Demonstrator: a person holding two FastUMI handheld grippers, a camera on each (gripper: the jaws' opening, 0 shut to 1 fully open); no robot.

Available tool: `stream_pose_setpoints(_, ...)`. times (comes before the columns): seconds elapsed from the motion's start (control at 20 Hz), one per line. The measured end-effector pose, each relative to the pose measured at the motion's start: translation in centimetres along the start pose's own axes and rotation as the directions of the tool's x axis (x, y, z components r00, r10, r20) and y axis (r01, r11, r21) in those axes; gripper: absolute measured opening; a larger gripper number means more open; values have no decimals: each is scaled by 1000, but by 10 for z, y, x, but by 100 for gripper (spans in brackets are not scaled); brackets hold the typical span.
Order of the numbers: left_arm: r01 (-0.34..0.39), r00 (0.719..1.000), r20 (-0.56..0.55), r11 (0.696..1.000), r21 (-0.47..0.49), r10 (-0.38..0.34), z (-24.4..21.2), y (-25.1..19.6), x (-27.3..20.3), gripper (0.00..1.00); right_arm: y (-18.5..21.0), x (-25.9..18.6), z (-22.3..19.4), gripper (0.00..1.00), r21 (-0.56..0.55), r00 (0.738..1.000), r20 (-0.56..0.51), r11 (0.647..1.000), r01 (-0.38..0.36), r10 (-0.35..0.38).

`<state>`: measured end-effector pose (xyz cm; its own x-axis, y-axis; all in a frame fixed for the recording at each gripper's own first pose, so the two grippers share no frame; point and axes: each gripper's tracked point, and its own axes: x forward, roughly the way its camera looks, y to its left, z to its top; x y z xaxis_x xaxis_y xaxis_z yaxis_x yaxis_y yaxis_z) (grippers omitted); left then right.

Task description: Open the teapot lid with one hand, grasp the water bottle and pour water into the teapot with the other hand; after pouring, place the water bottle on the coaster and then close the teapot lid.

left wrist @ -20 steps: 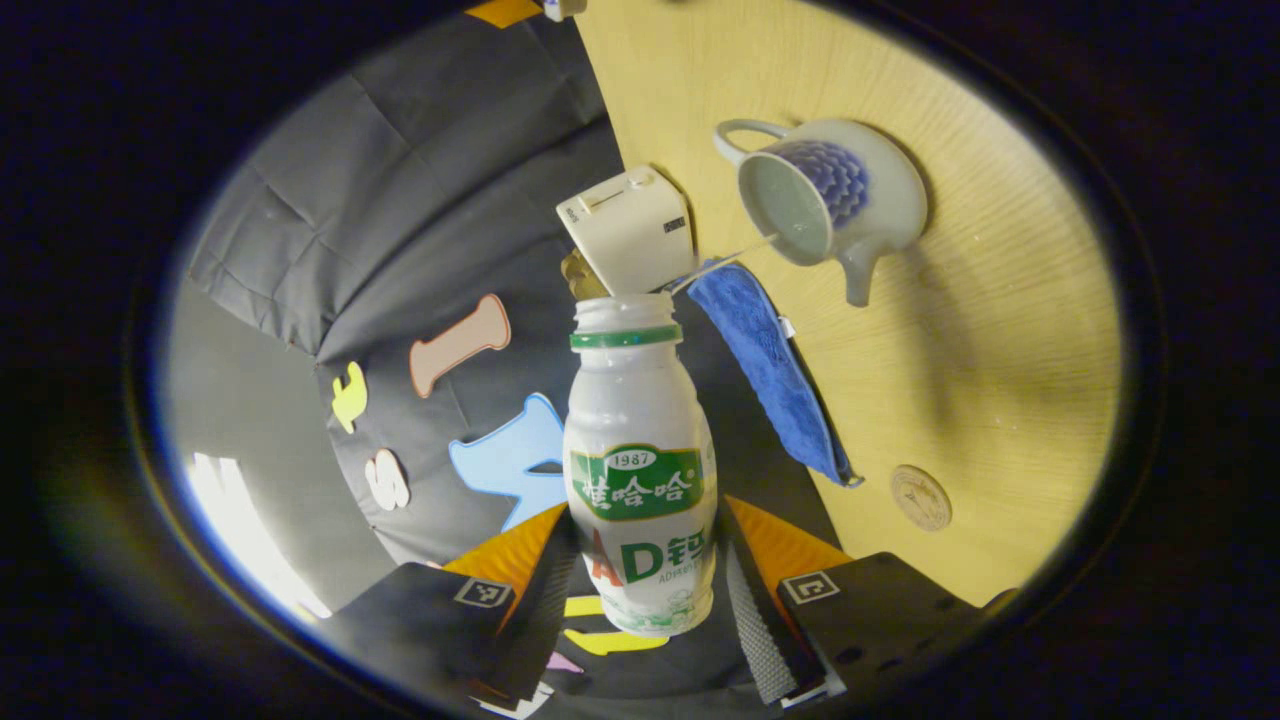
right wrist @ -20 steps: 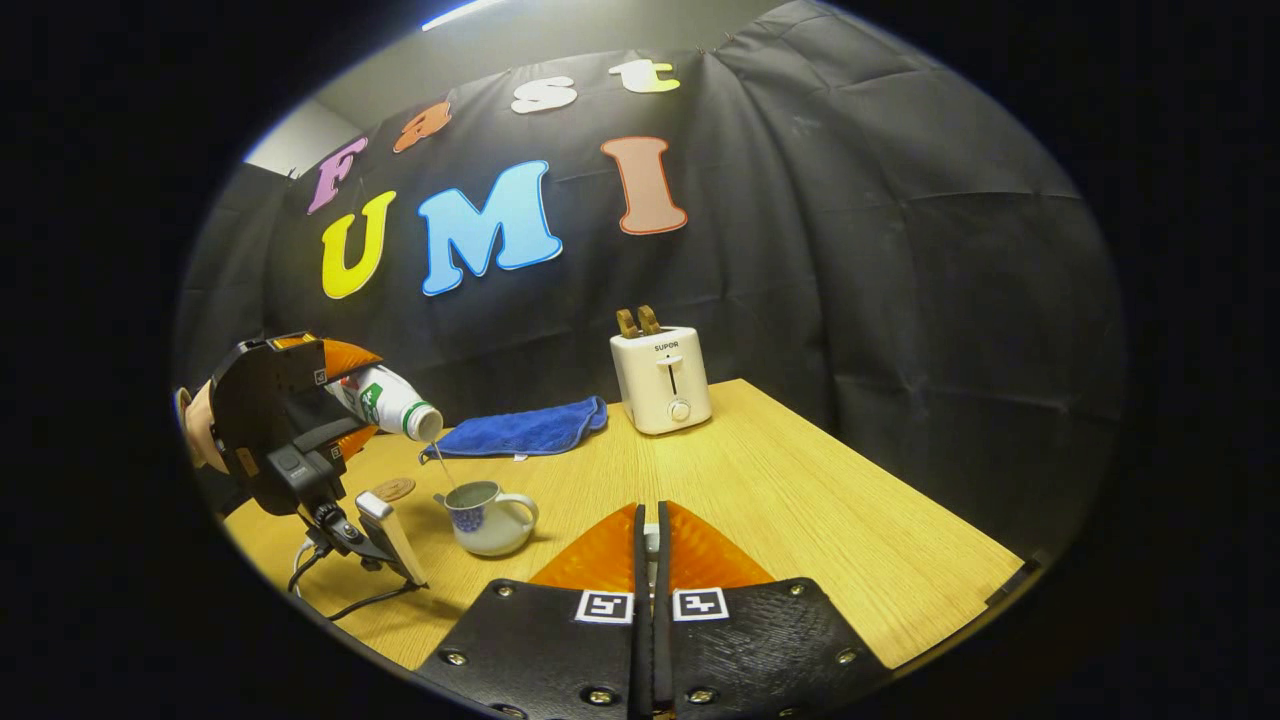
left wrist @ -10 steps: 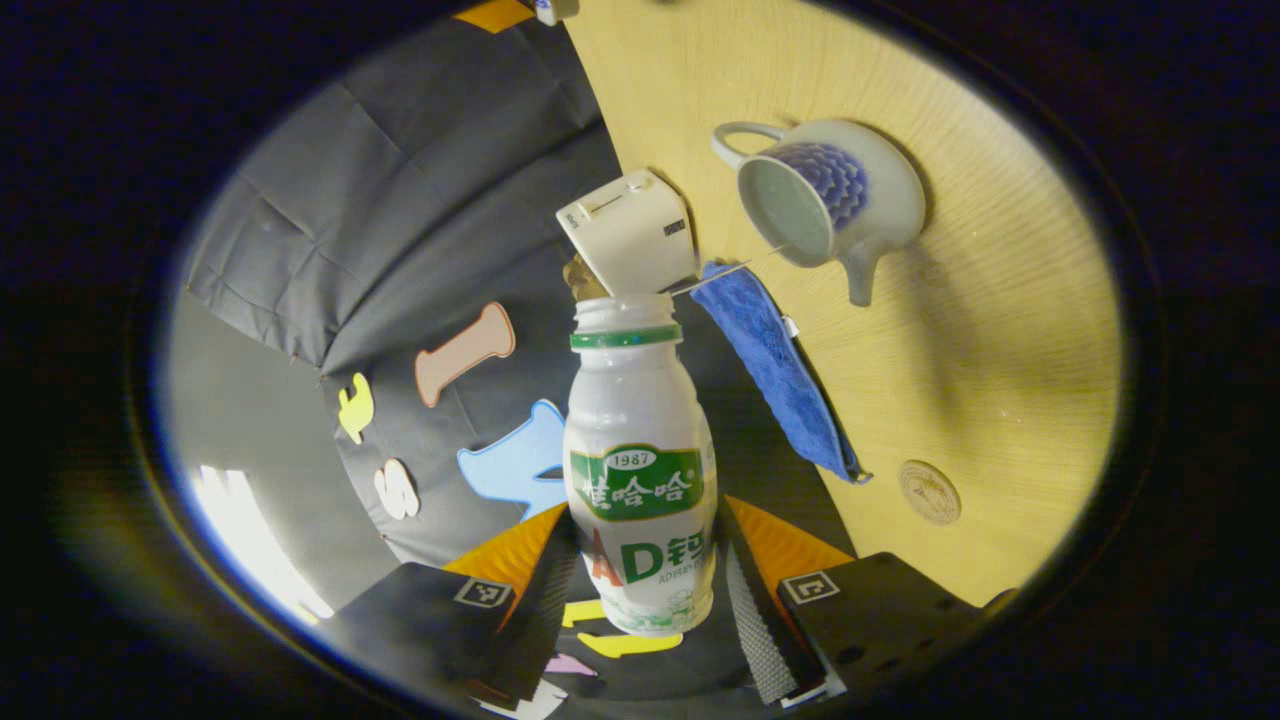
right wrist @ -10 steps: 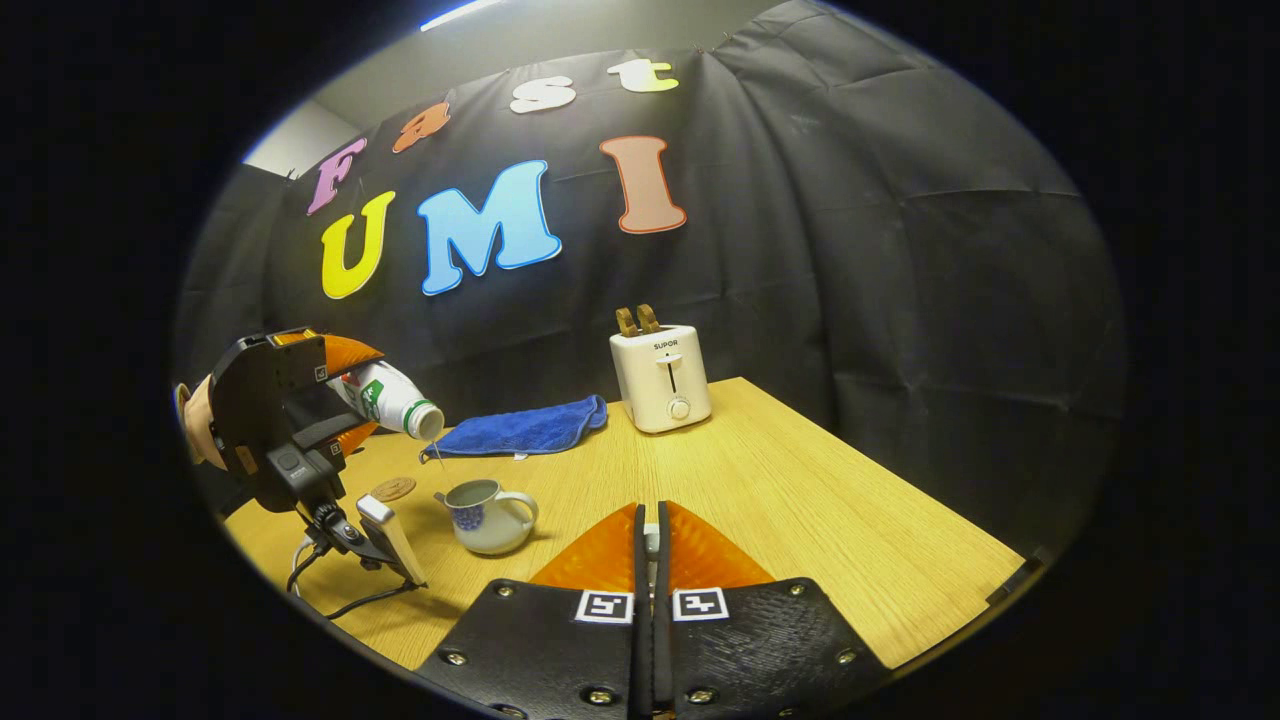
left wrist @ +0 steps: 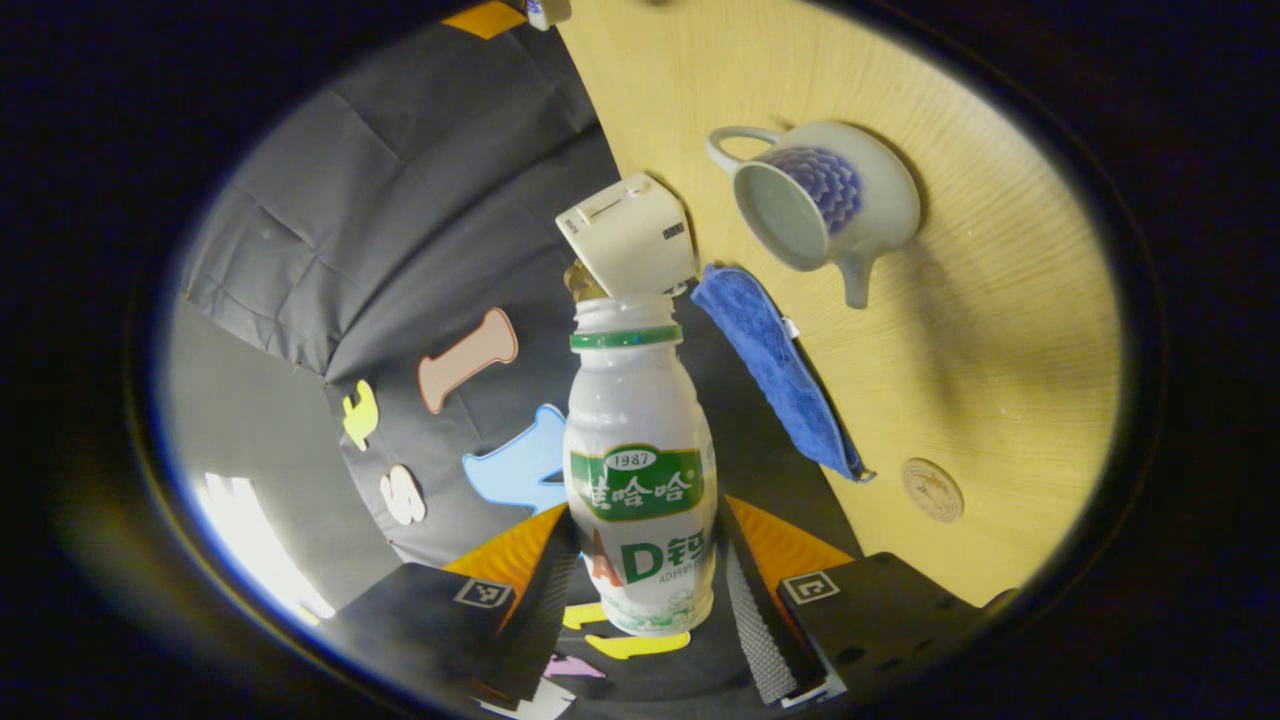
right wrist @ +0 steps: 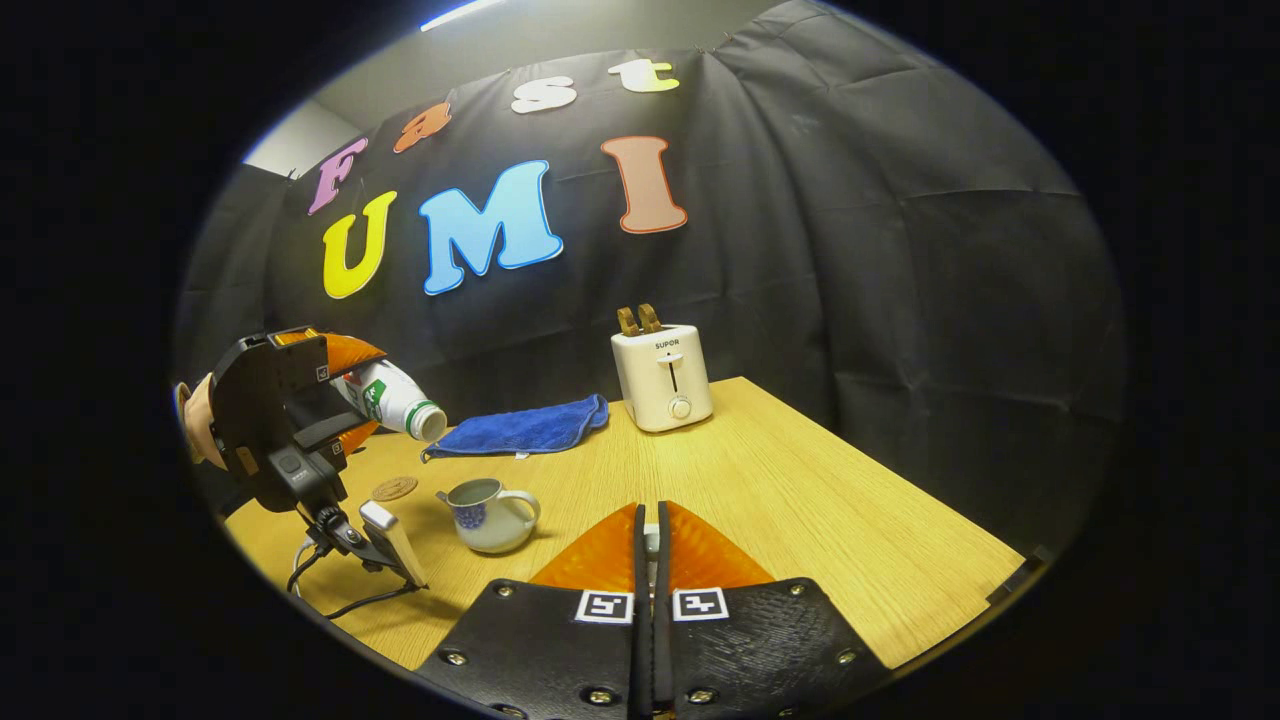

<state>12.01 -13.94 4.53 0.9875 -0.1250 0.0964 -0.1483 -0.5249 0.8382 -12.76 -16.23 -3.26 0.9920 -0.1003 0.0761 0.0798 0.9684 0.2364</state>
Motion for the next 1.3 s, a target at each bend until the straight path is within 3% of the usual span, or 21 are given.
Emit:
stream_pose_setpoints(0.15,53,999,0,991,-122,-53,0,-13,-2,83,1,-1,-1,0,-1,1000,-4,1000,1,-1)
stream_pose_setpoints(0.35,54,998,23,973,-225,-50,8,-14,-7,88,3,0,-1,0,-16,1000,-9,1000,5,-5)
stream_pose_setpoints(0.4,65,998,37,961,-269,-58,11,-16,-8,88,3,0,-1,0,-18,1000,-10,1000,4,-4)
stream_pose_setpoints(0.45,72,997,48,947,-312,-59,13,-16,-8,77,5,0,1,0,-19,1000,-9,1000,2,-2)
stream_pose_setpoints(0.5,73,997,55,932,-354,-57,15,-15,-9,88,7,0,0,0,-21,1000,-10,1000,-1,0)
stream_pose_setpoints(0.65,89,995,74,874,-478,-60,17,-15,-10,88,13,1,3,0,-41,1000,-9,999,-5,5)
stream_pose_setpoints(1.05,113,994,83,649,-753,-76,3,-25,-12,82,38,3,12,0,-85,999,-3,996,-33,33)
stream_pose_setpoints(1.15,116,993,81,571,-813,-86,-7,-30,-18,82,46,7,16,0,-94,999,1,995,-41,41)
stream_pose_setpoints(1.3,125,990,81,428,-895,-119,-22,-39,-30,82,62,14,20,0,-111,998,3,992,-60,61)
